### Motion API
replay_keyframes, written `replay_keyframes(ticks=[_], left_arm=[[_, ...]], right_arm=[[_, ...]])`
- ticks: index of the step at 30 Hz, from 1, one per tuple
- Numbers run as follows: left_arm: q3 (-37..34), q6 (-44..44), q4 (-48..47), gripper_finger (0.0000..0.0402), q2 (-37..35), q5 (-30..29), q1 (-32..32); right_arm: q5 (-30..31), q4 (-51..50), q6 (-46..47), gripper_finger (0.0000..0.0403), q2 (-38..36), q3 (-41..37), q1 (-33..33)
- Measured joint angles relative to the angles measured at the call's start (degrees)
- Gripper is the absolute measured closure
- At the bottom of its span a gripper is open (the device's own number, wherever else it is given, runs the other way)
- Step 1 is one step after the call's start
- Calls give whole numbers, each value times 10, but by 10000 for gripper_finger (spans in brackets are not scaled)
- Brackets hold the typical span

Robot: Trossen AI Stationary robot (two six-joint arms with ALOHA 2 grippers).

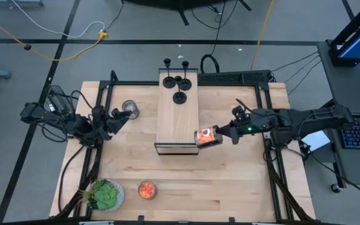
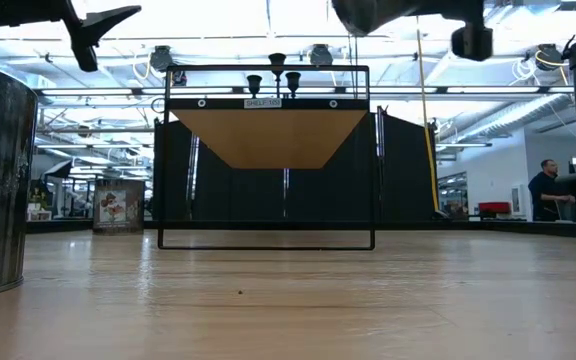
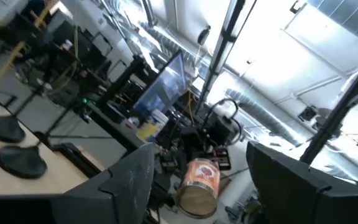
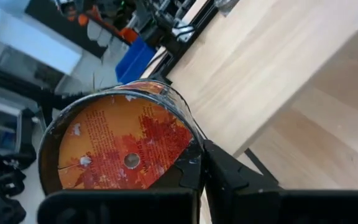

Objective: Pick & Place candle stick holders
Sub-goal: Put the right orange scented candle on the shelf

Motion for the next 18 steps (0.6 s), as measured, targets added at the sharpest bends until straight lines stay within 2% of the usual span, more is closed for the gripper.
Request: replay_keyframes(ticks=[3,10,14,18], left_arm=[[0,-20,0,111,9,9,0],[0,-15,16,12,31,23,0],[7,25,20,20,41,25,0],[48,39,-47,40,62,30,0]], right_arm=[[-36,0,-24,403,30,23,-19],[-129,-1,-66,403,105,73,-61],[-175,-10,-96,403,145,105,-80],[-206,-27,-124,403,178,133,-96]])
